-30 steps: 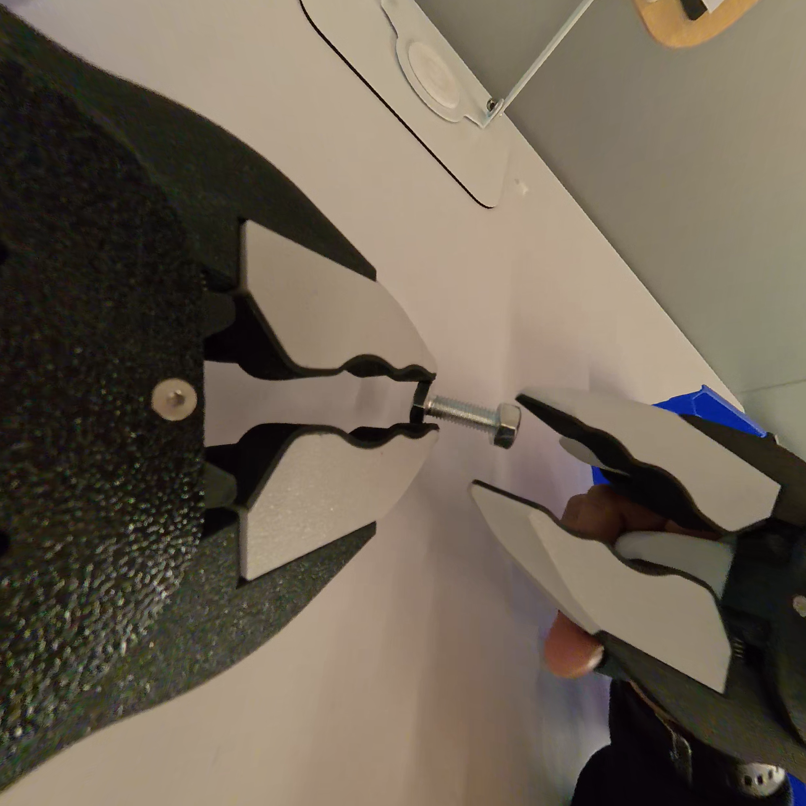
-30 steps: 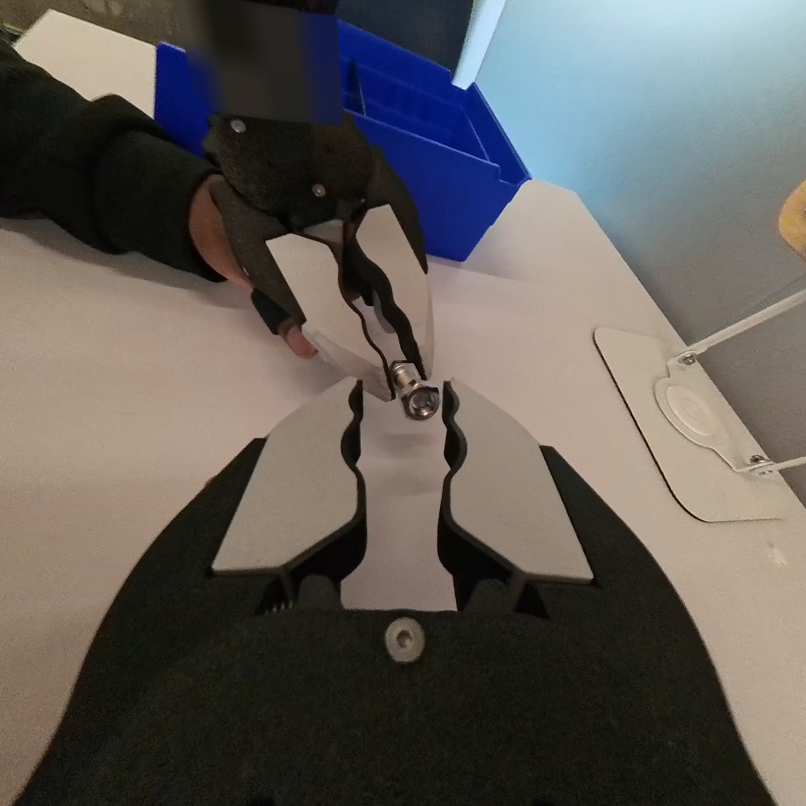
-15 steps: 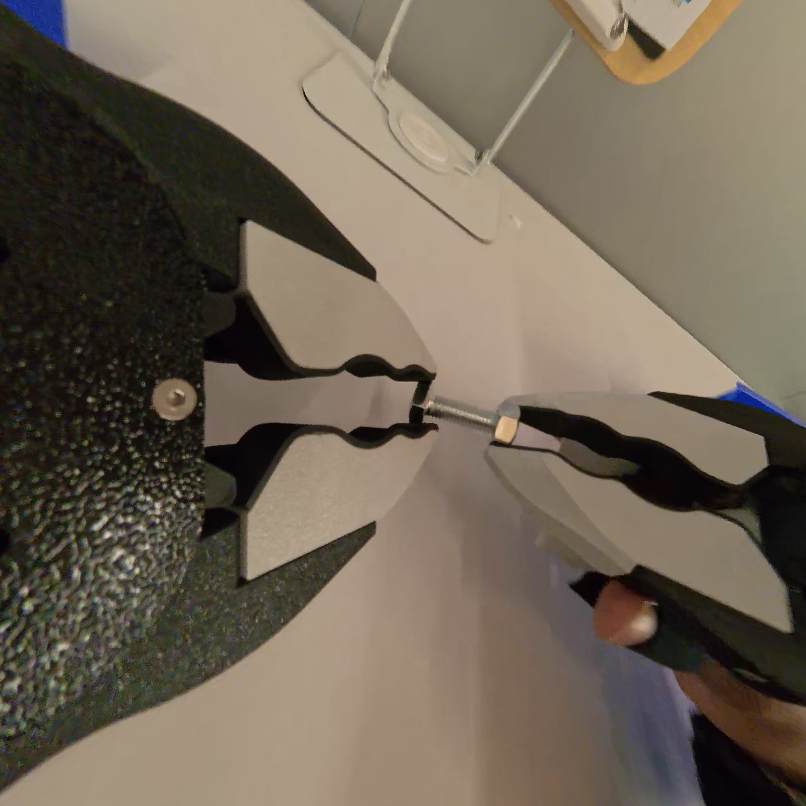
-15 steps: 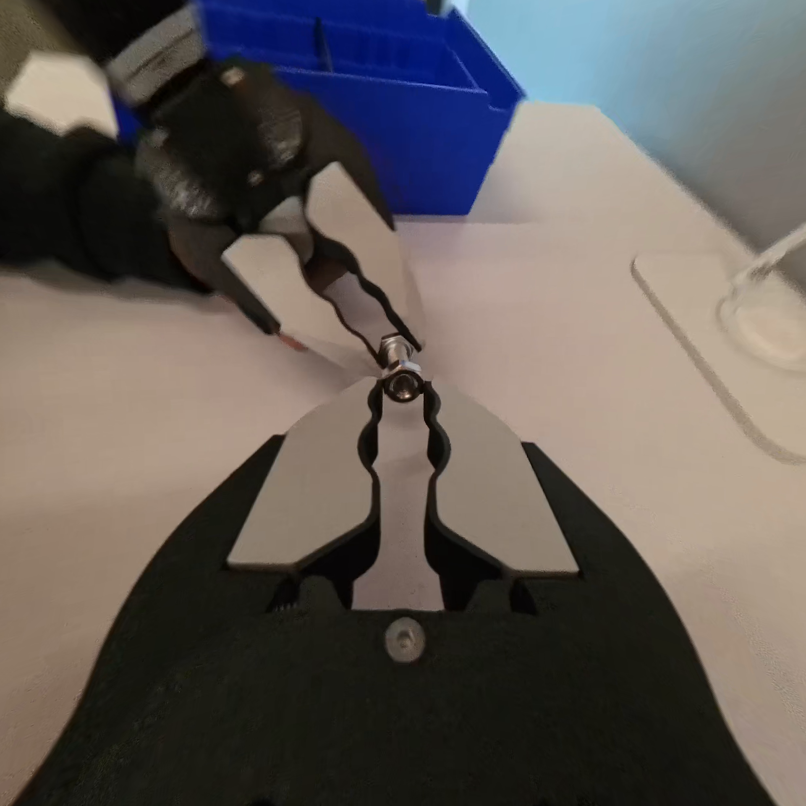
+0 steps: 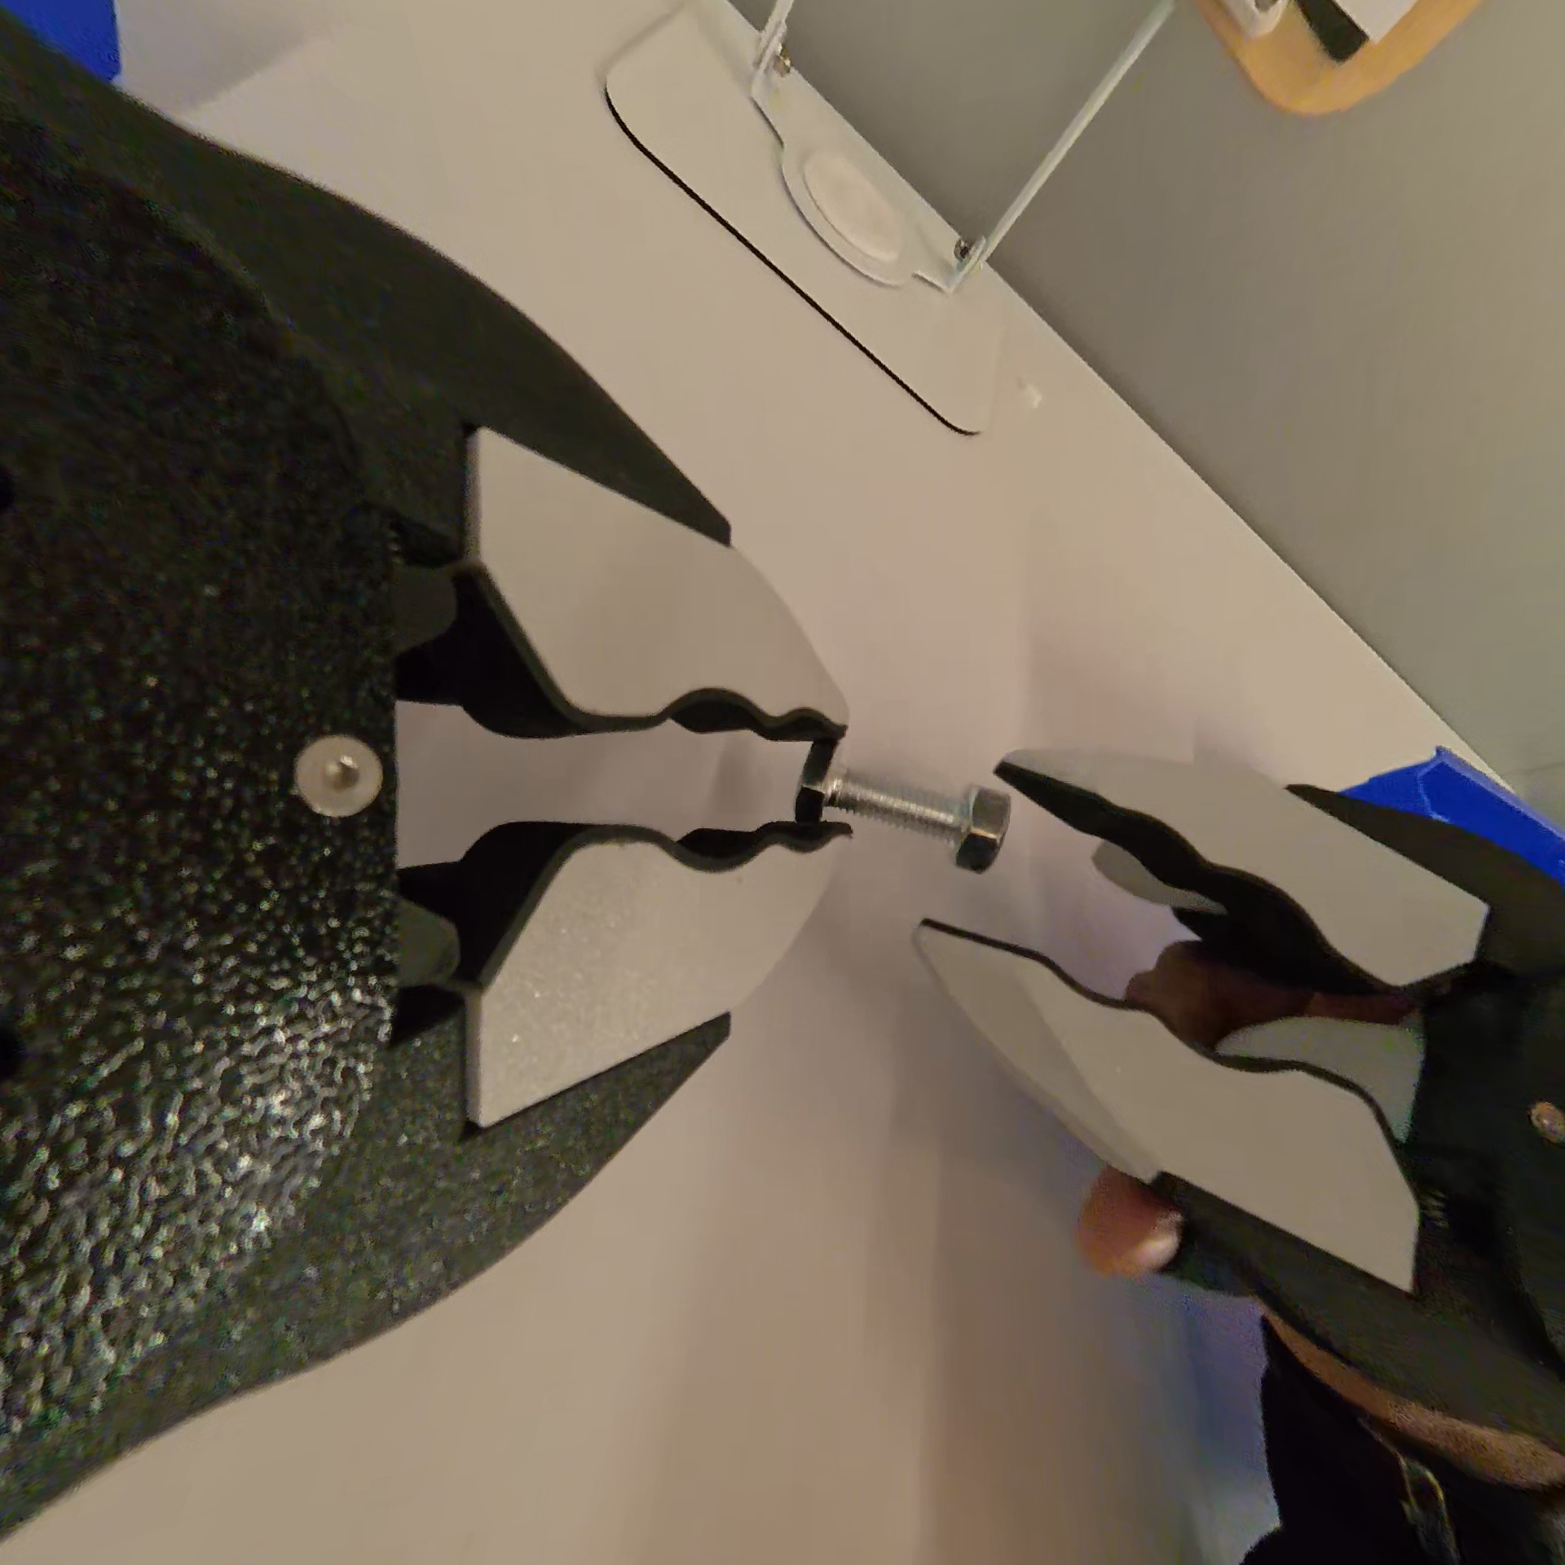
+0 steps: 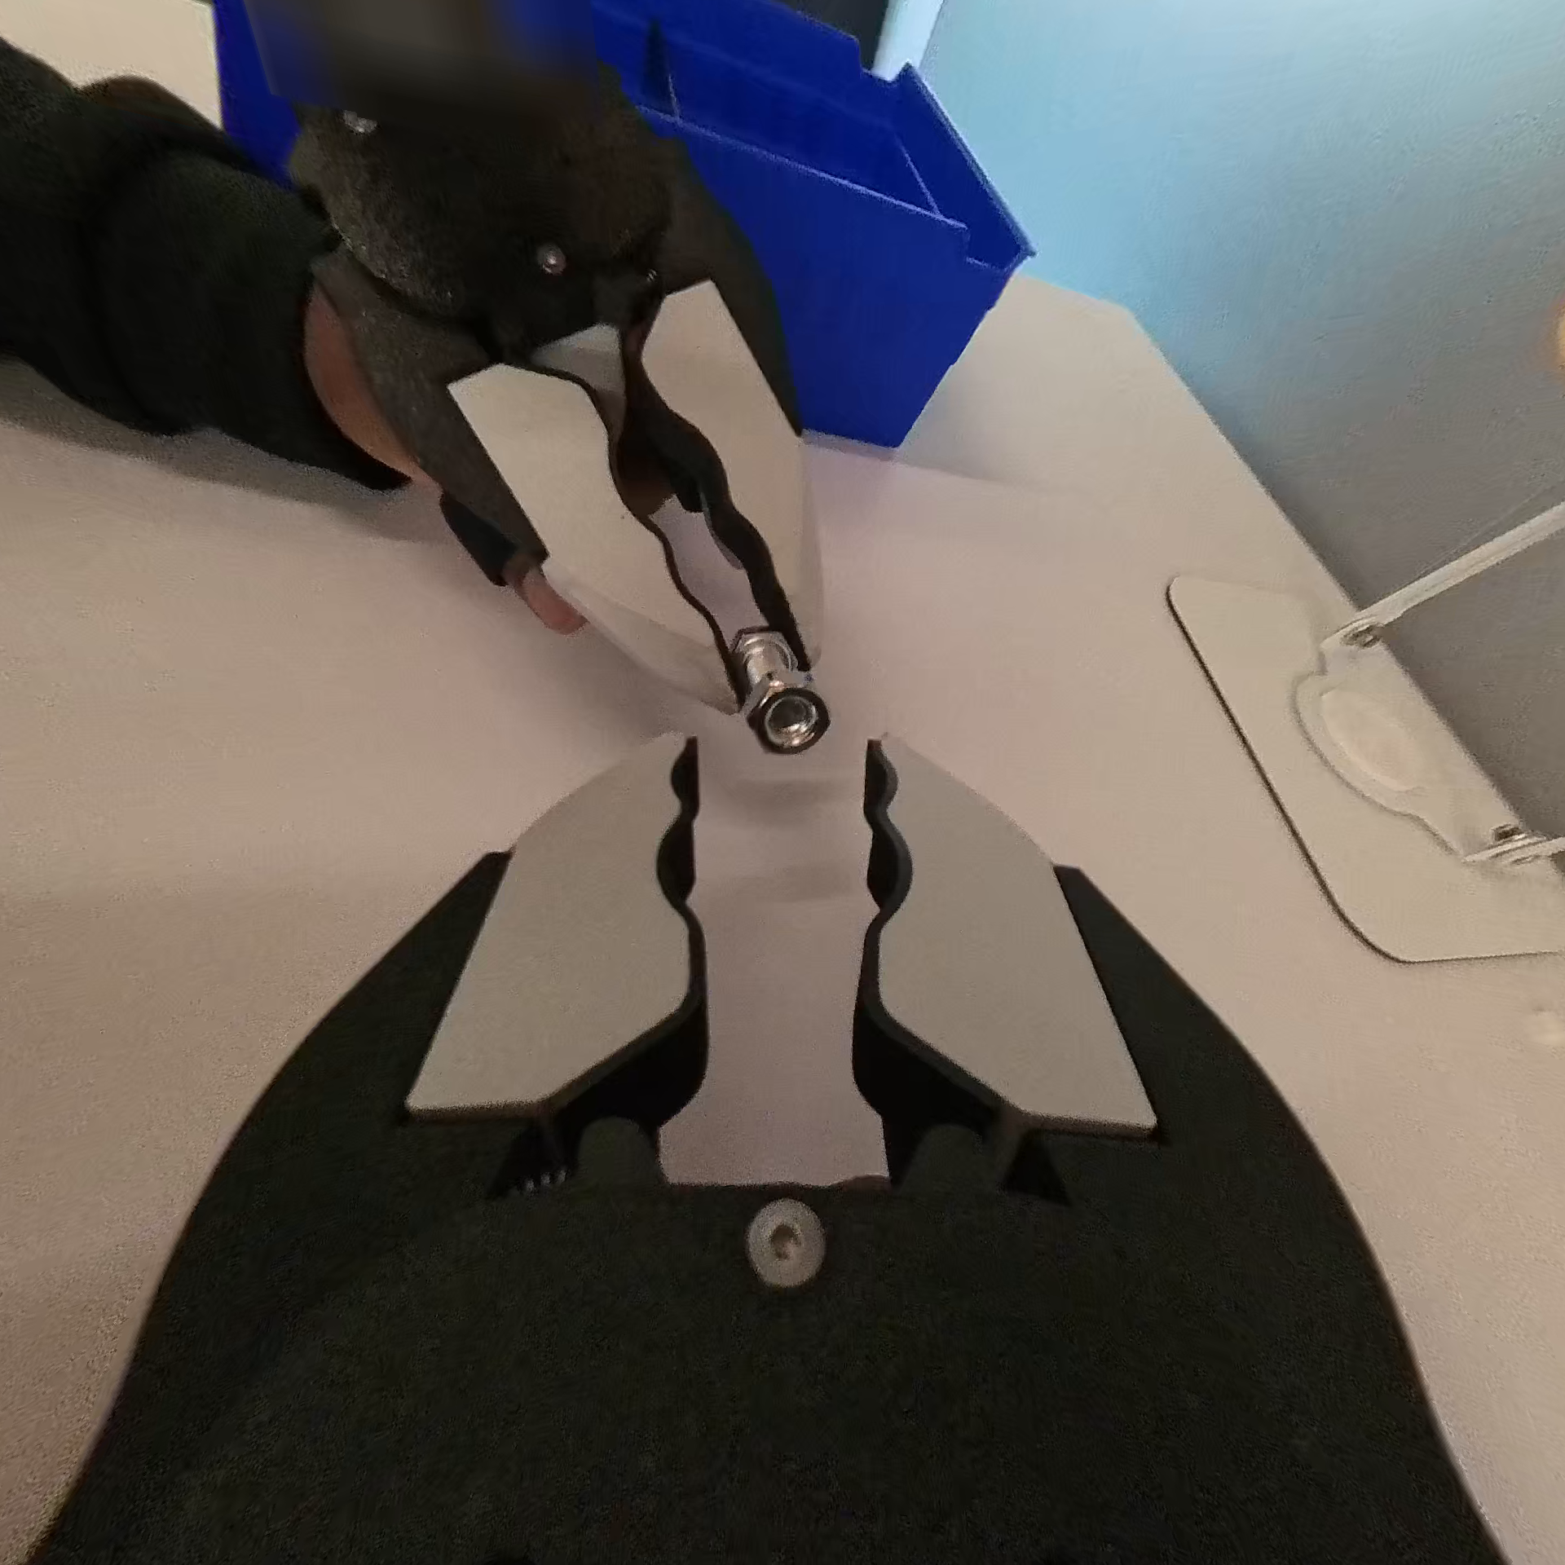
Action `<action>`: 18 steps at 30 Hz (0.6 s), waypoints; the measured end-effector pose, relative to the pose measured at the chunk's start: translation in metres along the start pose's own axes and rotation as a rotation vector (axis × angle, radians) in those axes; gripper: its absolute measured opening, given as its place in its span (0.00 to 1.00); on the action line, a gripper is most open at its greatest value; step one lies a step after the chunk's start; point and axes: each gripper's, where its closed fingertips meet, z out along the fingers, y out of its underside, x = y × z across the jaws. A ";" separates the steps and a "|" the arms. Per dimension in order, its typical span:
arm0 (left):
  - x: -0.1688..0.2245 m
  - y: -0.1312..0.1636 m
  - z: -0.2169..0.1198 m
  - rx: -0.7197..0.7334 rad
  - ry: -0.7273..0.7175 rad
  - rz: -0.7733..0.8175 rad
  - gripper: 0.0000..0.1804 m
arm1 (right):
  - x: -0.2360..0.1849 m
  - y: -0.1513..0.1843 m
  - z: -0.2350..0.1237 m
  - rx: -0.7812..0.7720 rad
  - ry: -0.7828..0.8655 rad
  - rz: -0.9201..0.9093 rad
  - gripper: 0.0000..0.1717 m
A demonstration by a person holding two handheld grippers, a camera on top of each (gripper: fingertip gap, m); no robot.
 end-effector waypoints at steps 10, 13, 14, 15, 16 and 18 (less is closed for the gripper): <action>-0.014 0.003 0.001 -0.056 -0.143 0.077 0.10 | 0.012 -0.011 0.013 -0.026 0.131 0.248 0.11; -0.019 0.004 0.002 -0.086 -0.217 0.095 0.10 | 0.020 -0.007 0.015 -0.033 0.240 0.458 0.11; -0.019 0.002 0.003 -0.087 -0.232 0.097 0.10 | 0.022 -0.006 0.014 -0.030 0.280 0.472 0.11; -0.020 0.000 0.003 -0.082 -0.245 0.090 0.10 | 0.025 -0.006 0.012 -0.021 0.312 0.451 0.11; -0.022 -0.002 0.003 -0.077 -0.258 0.077 0.10 | 0.028 -0.009 0.010 -0.004 0.330 0.408 0.16; -0.023 -0.005 0.003 -0.064 -0.260 0.035 0.10 | 0.030 -0.016 0.006 0.018 0.328 0.309 0.23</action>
